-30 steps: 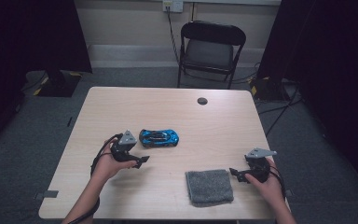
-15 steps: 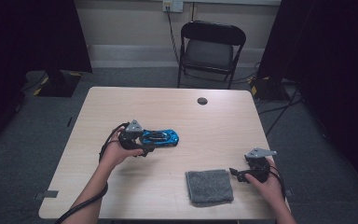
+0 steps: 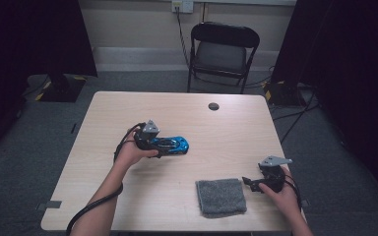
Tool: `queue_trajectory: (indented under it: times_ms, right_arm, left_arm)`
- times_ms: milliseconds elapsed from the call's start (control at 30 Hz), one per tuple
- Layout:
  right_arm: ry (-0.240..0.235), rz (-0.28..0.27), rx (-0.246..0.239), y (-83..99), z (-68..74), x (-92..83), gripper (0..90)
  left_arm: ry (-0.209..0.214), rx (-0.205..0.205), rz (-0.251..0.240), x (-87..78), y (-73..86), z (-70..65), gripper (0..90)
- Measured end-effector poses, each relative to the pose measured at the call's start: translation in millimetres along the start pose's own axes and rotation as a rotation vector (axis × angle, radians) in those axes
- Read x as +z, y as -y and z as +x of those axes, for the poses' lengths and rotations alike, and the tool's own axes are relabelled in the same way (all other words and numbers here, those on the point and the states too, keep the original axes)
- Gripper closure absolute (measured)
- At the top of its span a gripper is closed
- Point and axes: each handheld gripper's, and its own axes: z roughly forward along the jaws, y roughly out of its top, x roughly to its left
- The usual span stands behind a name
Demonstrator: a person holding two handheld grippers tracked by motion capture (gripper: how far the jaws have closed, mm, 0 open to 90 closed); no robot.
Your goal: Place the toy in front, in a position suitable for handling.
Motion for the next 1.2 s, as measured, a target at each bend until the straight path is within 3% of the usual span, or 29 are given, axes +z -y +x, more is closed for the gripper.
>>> queue_trajectory:
  times_ms: [167,467,633,1200]
  right_arm:
    - [0.0,0.0,0.0,0.0,0.0,0.0,7.5]
    - [0.0,0.0,0.0,0.0,0.0,0.0,7.5]
    - [0.0,0.0,0.0,0.0,0.0,0.0,7.5]
    - [0.0,0.0,0.0,0.0,0.0,0.0,7.5]
  left_arm:
    - [0.013,0.039,0.018,8.0,0.6,2.6,15.6]
    - [0.028,0.008,0.009,18.6,3.0,8.9,15.6]
    - [0.059,-0.007,-0.003,22.2,3.4,11.5,14.9]
    - [0.089,0.022,0.014,32.1,4.7,12.4,8.5]
